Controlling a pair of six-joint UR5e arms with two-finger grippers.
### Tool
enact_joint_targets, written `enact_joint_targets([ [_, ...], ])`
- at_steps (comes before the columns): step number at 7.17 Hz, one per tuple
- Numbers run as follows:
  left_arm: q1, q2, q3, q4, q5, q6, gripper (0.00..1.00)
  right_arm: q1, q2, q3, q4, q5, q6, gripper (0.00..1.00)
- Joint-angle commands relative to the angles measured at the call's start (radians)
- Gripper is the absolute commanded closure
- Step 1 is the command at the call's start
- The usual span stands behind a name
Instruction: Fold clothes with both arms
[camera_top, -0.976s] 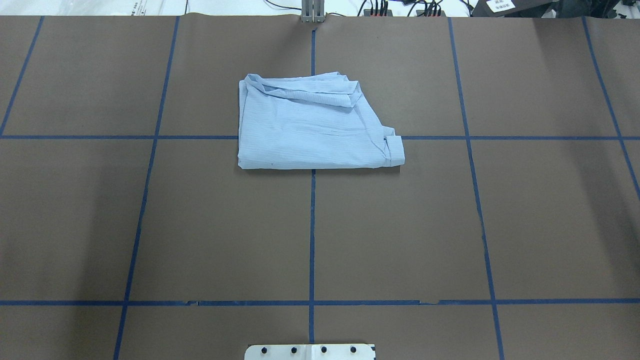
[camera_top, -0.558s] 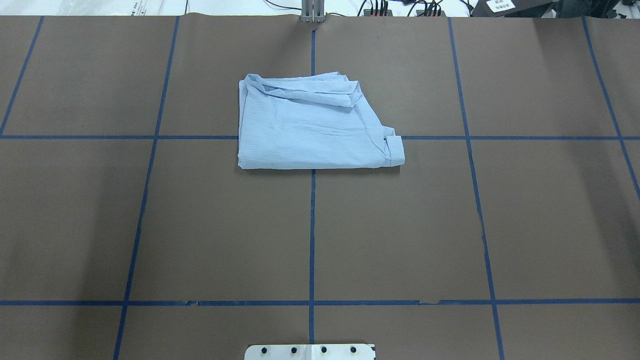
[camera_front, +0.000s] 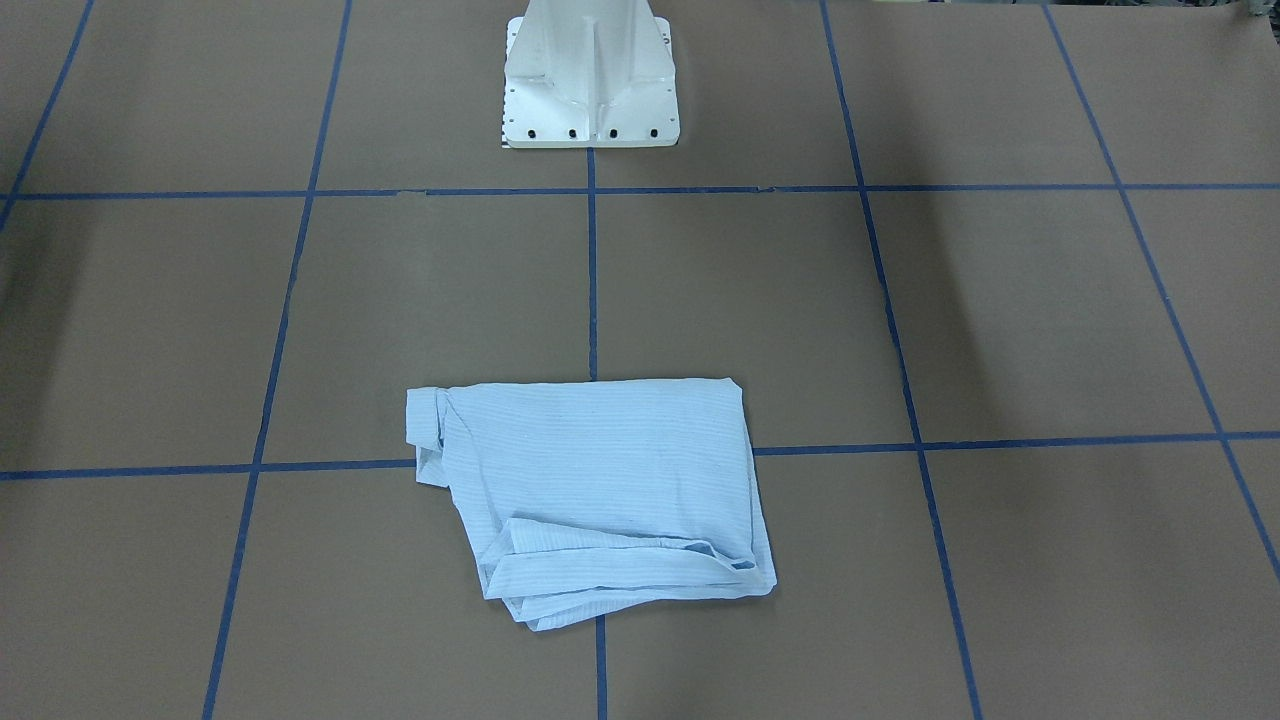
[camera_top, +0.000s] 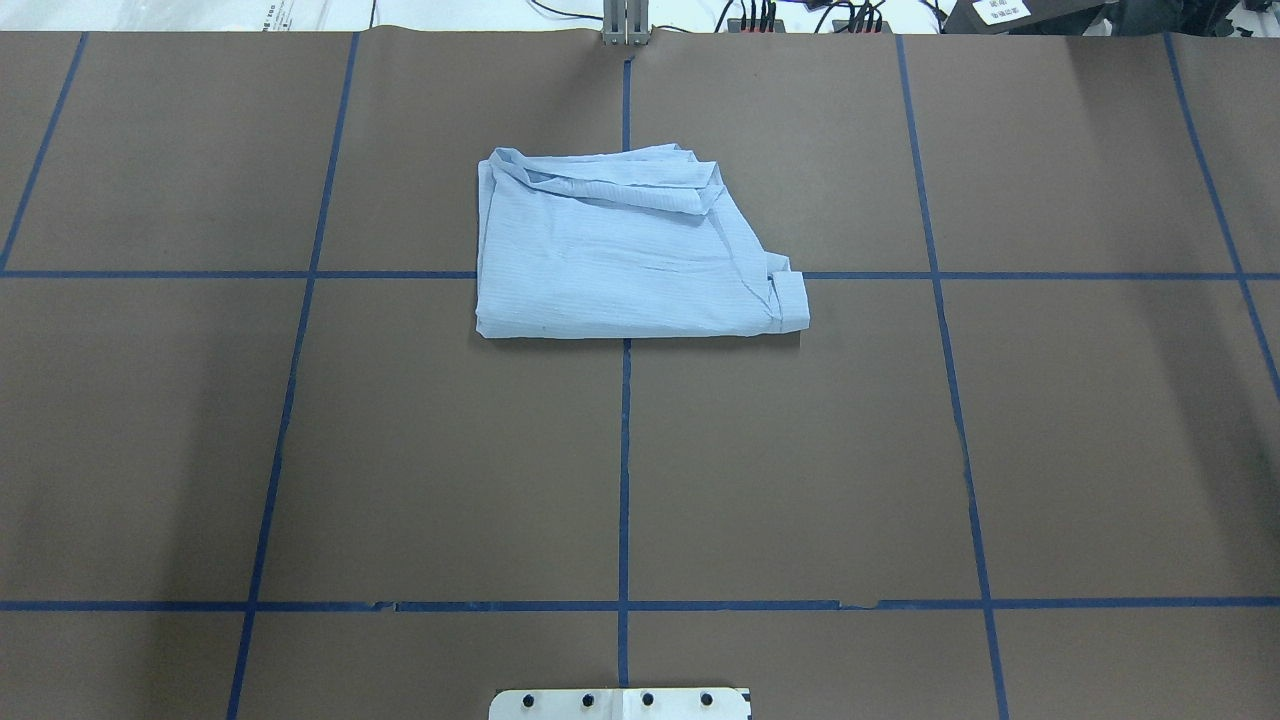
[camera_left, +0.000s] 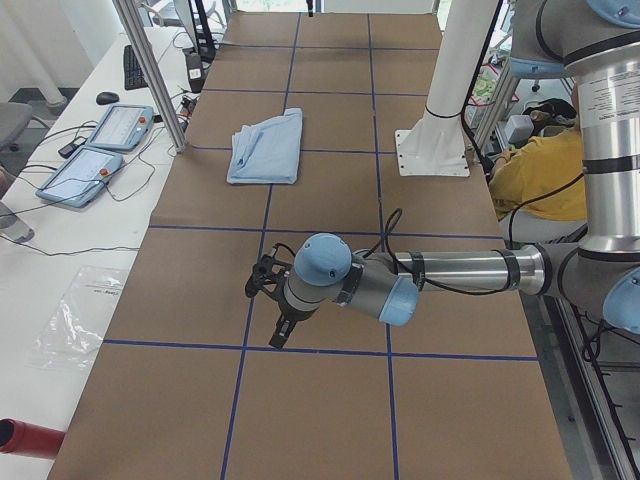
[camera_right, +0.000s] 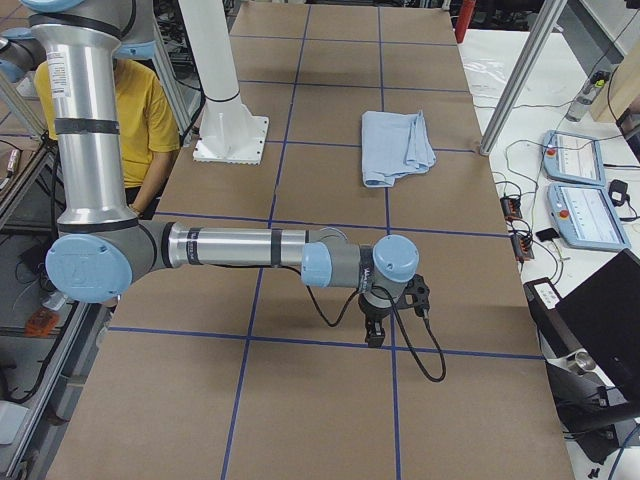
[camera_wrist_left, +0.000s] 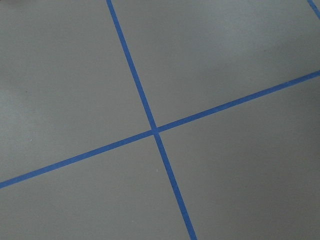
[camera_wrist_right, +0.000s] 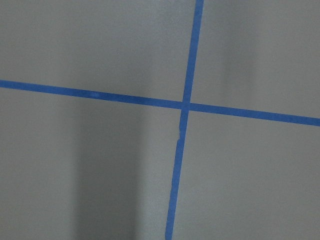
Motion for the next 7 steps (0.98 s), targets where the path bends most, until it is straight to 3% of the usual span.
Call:
enact_joint_targets([
  [1,-0.001,0.001,-0.009,0.0,0.0,0.0,0.0,0.0,0.001,0.008,0.001,0.001,-0.001,0.0],
  [7,-0.001,0.001,-0.06,0.0,0.0,0.0,0.0,-0.001,0.033,0.02,0.03,0.027,0.0,0.0],
])
